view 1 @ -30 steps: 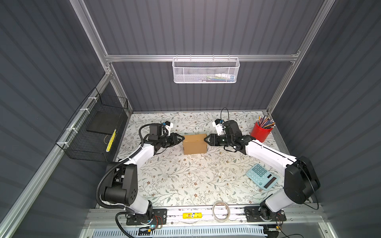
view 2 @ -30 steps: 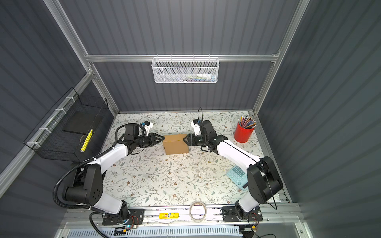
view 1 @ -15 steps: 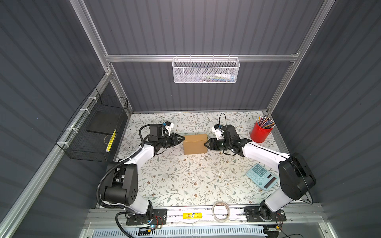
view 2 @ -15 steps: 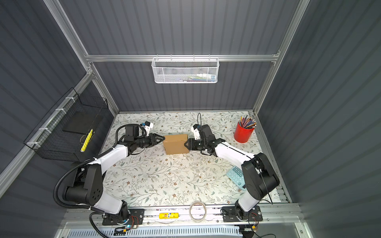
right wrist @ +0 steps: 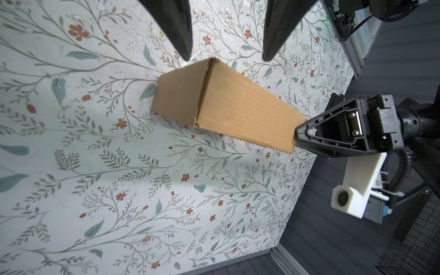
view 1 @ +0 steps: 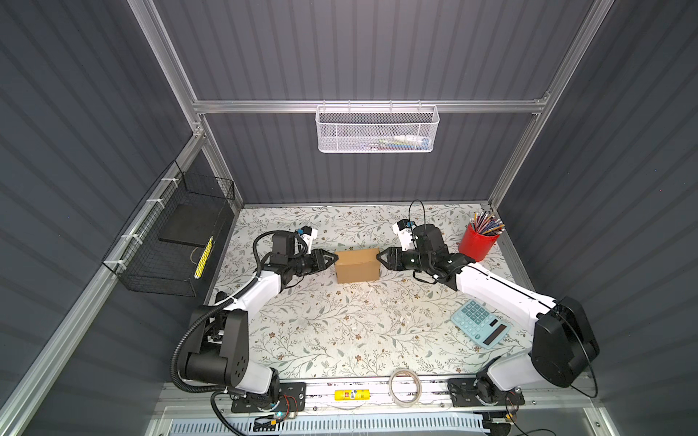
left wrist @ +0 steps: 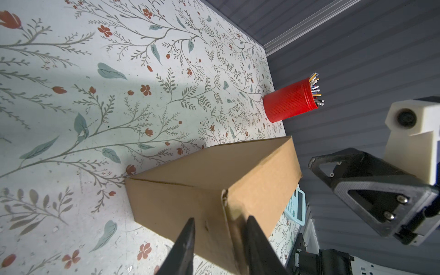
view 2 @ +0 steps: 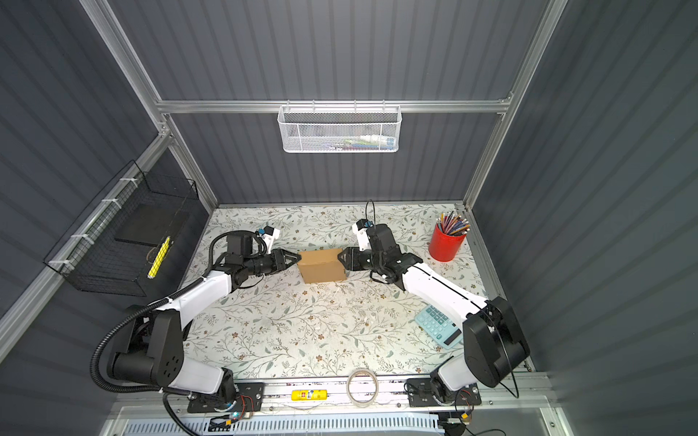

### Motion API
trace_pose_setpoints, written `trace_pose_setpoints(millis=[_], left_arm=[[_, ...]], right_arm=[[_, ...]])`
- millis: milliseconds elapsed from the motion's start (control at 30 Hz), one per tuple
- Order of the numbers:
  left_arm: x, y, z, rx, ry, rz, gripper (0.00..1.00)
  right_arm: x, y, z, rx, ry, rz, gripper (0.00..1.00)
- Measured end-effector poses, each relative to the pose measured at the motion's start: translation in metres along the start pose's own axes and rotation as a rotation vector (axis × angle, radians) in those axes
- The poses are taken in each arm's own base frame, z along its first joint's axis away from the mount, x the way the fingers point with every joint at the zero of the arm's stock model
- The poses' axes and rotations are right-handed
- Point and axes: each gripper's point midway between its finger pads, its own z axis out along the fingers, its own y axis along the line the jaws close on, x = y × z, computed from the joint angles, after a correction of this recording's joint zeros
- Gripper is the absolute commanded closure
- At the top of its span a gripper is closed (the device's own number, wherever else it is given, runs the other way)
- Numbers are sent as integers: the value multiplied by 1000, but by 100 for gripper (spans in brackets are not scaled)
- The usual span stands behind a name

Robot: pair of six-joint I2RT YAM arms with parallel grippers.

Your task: Fold the paper box

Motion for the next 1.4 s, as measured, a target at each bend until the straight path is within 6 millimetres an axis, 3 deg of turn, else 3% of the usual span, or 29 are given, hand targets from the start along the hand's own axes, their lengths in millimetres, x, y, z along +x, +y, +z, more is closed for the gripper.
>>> trace_pose_setpoints(millis=[167,700,1133,1333,1367,1400], left_arm=[[5,0,-2,1,1,4,59],[20,-2,-16,-35,17,-25,52],[36,-21,-48,-53,-10,-18,48],[34,-14,-55,-118,-38,-11,27],[34,-11,-55,-135,-42,-10,13],[33,-9,-56,-153,-47,-8,5]], right_arm=[[-10,2,3,5,-9,-19,50],[5,-9,4,30,28,-9,49],[7,-9,-13,35,-3,-15,48],[26,-28,-28,77,-24,-10,40],[29,-32,-31,90,-32,-12,37],[32,-37,-36,103,-43,-14,35]])
